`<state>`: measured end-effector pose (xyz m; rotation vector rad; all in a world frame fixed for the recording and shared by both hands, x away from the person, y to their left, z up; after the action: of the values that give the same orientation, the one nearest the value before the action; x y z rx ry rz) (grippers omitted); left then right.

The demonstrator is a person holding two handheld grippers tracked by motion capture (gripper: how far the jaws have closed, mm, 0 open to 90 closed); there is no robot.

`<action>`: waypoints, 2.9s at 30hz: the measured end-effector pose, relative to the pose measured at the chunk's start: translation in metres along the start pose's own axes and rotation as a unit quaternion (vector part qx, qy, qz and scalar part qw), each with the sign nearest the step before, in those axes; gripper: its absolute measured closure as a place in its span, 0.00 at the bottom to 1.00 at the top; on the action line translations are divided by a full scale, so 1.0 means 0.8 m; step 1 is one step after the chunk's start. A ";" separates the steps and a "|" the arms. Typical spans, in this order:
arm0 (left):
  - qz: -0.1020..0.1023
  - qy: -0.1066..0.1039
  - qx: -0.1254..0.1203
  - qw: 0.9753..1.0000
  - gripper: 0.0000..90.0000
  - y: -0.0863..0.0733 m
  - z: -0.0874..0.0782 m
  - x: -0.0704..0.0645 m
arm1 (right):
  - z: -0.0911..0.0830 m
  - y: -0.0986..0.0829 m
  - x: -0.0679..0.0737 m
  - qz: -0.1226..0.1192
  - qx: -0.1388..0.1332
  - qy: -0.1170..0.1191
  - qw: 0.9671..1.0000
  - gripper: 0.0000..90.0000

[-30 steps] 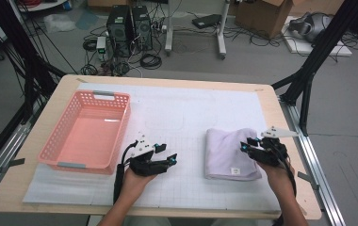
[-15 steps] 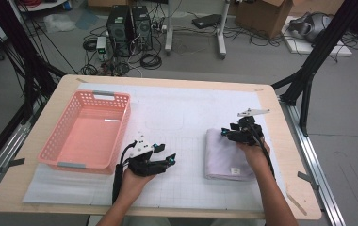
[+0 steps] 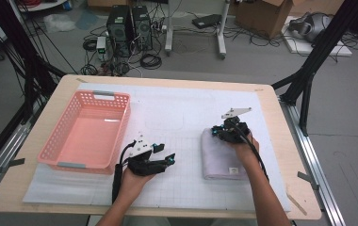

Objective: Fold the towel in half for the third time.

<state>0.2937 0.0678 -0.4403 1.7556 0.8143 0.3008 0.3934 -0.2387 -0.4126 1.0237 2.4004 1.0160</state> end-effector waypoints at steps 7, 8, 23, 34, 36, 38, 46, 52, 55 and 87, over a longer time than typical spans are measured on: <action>0.001 0.000 0.000 1.000 0.45 0.000 0.000 0.000 | -0.015 0.001 -0.013 0.052 -0.061 -0.036 0.996 0.69; 0.001 0.001 0.000 1.000 0.45 0.000 0.000 0.000 | -0.025 -0.001 -0.017 0.057 -0.070 -0.052 0.995 0.69; 0.000 0.002 0.002 1.000 0.45 -0.001 0.001 0.000 | -0.051 -0.084 -0.076 0.132 0.017 -0.209 0.969 0.57; 0.000 0.004 -0.002 1.000 0.45 -0.001 0.002 -0.001 | -0.104 -0.093 -0.049 0.131 -0.050 -0.117 0.983 0.68; 0.000 0.004 -0.001 1.000 0.45 -0.001 0.001 -0.001 | -0.096 -0.105 -0.039 0.116 -0.019 -0.107 0.987 0.75; 0.000 0.005 -0.002 1.000 0.45 -0.001 0.001 -0.001 | -0.085 -0.119 -0.038 0.105 0.009 -0.111 0.988 0.79; -0.002 0.007 -0.005 1.000 0.44 -0.001 0.000 -0.001 | -0.120 -0.138 -0.037 0.146 -0.051 -0.134 0.979 0.72; -0.002 0.013 -0.009 1.000 0.42 -0.001 -0.001 0.001 | -0.140 -0.158 0.009 0.112 -0.059 -0.062 0.990 0.68; -0.006 0.019 -0.016 1.000 0.37 -0.001 -0.001 0.001 | -0.136 -0.173 0.021 0.091 -0.032 -0.062 0.993 0.73; 0.002 0.016 -0.048 0.999 0.21 0.003 0.004 -0.003 | -0.207 -0.207 -0.017 0.148 -0.134 -0.144 0.969 0.23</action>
<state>0.2945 0.0632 -0.4388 1.6667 0.8066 0.3649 0.2318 -0.4086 -0.4186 1.3482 1.8568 1.1602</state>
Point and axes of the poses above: each handheld gripper's, and its own axes: z roughly forward along the jaws, y roughly out of its top, x roughly to its left, the point moved 1 cm from there along z, roughly forward along the jaws, and after that the axes turned 1 degree about -y, right-handed, at the moved point
